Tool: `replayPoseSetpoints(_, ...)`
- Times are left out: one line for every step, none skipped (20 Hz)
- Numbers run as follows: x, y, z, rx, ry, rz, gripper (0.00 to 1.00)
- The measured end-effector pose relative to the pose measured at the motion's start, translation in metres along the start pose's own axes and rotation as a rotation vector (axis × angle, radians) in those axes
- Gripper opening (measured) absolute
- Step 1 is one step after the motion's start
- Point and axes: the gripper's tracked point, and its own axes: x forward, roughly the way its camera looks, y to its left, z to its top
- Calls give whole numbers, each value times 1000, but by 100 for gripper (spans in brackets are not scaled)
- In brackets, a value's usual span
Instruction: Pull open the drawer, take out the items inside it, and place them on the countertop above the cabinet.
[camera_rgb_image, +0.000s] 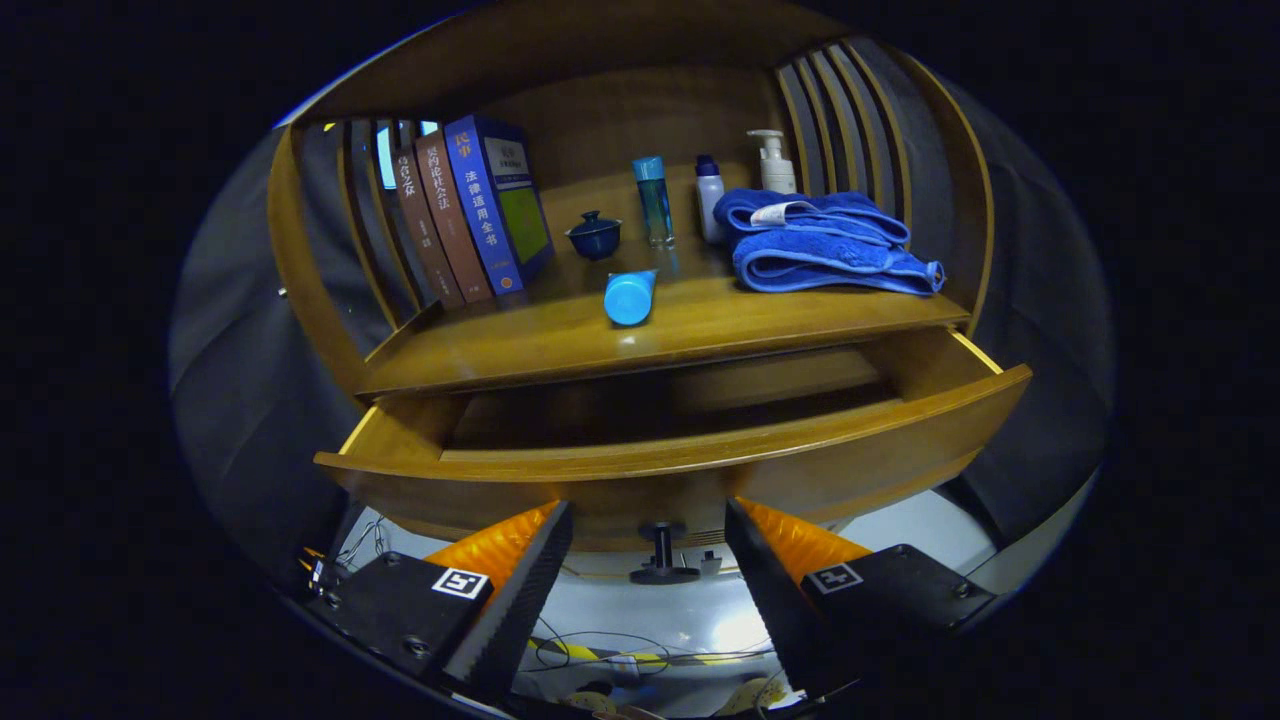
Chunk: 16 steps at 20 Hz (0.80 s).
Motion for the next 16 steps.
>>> replayPoseSetpoints(7,0,4,0,-1,-1,99)
replayPoseSetpoints(13,0,8,0,-1,-1,99)
replayPoseSetpoints(18,1,11,2,-3,0,99)
replayPoseSetpoints(24,0,15,4,-7,0,99)
replayPoseSetpoints(27,1,17,5,-11,0,99)
replayPoseSetpoints(32,1,20,6,-13,0,99)
replayPoseSetpoints(33,5,13,7,-14,0,100)
replayPoseSetpoints(36,5,15,7,-14,1,100)
replayPoseSetpoints(38,5,17,8,-14,3,99)
replayPoseSetpoints(41,4,18,10,-14,4,99)
replayPoseSetpoints(43,4,18,14,-11,4,100)
replayPoseSetpoints(44,3,18,19,-10,3,99)
replayPoseSetpoints(45,2,18,25,-7,1,99)
replayPoseSetpoints(47,1,18,27,-4,2,99)
replayPoseSetpoints(48,0,18,28,-3,1,99)
replayPoseSetpoints(48,-1,17,27,-1,1,99)
